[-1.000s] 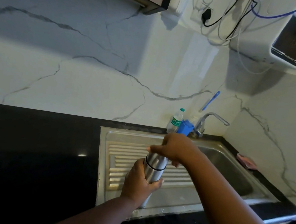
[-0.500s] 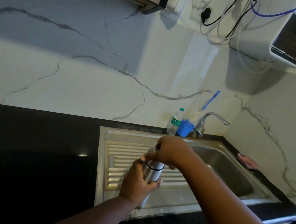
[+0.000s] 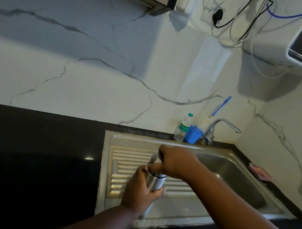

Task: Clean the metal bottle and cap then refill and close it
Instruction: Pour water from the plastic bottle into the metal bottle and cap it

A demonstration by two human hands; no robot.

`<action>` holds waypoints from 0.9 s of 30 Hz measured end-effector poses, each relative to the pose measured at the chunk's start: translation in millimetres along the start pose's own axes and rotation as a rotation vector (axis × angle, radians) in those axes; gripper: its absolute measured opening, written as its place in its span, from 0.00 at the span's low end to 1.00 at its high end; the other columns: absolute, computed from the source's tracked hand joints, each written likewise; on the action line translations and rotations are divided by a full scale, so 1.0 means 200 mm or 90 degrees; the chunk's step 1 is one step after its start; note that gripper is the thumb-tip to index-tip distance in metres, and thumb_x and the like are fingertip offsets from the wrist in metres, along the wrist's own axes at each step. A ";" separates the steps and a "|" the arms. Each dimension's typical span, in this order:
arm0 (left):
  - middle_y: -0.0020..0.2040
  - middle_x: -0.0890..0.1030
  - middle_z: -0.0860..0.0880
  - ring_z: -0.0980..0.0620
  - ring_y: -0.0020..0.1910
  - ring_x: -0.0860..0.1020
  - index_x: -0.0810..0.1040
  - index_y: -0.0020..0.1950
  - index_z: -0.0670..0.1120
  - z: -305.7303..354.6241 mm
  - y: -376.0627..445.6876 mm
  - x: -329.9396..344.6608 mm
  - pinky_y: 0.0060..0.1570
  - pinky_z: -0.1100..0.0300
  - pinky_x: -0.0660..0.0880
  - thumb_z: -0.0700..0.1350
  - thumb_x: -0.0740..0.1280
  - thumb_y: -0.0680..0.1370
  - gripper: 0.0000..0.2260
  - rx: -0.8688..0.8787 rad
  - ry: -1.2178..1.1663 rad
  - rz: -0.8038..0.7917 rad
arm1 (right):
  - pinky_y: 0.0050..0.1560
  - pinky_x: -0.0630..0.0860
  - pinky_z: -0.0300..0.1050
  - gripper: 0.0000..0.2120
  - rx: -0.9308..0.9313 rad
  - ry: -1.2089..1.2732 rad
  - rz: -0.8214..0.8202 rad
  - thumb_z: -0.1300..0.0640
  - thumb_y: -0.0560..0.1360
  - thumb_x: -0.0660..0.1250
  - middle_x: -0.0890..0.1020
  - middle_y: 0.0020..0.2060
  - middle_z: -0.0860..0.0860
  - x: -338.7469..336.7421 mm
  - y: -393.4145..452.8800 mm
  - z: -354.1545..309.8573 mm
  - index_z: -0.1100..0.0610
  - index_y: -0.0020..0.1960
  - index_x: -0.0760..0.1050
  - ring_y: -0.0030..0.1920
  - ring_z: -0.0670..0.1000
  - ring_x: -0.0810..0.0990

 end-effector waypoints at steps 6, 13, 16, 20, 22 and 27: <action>0.51 0.80 0.59 0.61 0.51 0.79 0.68 0.57 0.61 0.00 0.00 -0.01 0.50 0.62 0.77 0.62 0.77 0.62 0.29 -0.020 -0.089 -0.059 | 0.43 0.73 0.48 0.38 -0.032 -0.086 0.054 0.23 0.67 0.54 0.76 0.54 0.52 0.01 -0.01 0.00 0.52 0.61 0.67 0.50 0.54 0.77; 0.52 0.84 0.53 0.58 0.54 0.81 0.75 0.58 0.51 -0.03 0.05 0.03 0.53 0.63 0.77 0.41 0.80 0.62 0.27 -0.096 -0.244 -0.146 | 0.40 0.65 0.41 0.28 -0.197 0.042 0.152 0.28 0.69 0.53 0.78 0.48 0.47 0.04 -0.01 0.00 0.46 0.57 0.68 0.47 0.51 0.79; 0.55 0.83 0.57 0.60 0.56 0.80 0.73 0.62 0.57 -0.02 0.06 0.04 0.58 0.59 0.77 0.46 0.79 0.61 0.31 -0.115 -0.258 -0.126 | 0.38 0.63 0.42 0.22 -0.109 0.084 0.215 0.32 0.72 0.55 0.78 0.46 0.48 0.04 0.02 0.00 0.49 0.52 0.69 0.46 0.51 0.77; 0.52 0.82 0.60 0.64 0.51 0.79 0.73 0.57 0.62 -0.01 0.06 0.05 0.54 0.58 0.78 0.50 0.77 0.61 0.27 -0.137 -0.210 -0.088 | 0.38 0.67 0.45 0.20 0.000 0.102 0.217 0.35 0.73 0.53 0.79 0.46 0.51 0.06 0.08 0.01 0.50 0.52 0.68 0.46 0.55 0.78; 0.50 0.83 0.59 0.62 0.49 0.80 0.75 0.56 0.59 -0.01 0.07 0.07 0.51 0.58 0.78 0.50 0.78 0.60 0.26 -0.144 -0.216 -0.076 | 0.39 0.68 0.46 0.20 0.017 0.107 0.187 0.35 0.73 0.54 0.79 0.47 0.52 0.08 0.12 0.03 0.50 0.52 0.68 0.47 0.55 0.78; 0.46 0.86 0.49 0.52 0.43 0.84 0.79 0.54 0.50 -0.06 0.25 0.17 0.44 0.53 0.81 0.45 0.82 0.53 0.30 -0.215 -0.267 -0.013 | 0.45 0.77 0.46 0.26 -0.091 0.465 -0.030 0.30 0.72 0.56 0.76 0.54 0.48 0.07 0.24 0.26 0.42 0.65 0.66 0.49 0.51 0.79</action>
Point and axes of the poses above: each hand's wrist, its own y-axis towards the middle knuckle, its own x-axis out of the palm, z = x × y, the point moved 6 cm from there along y, towards the middle knuckle
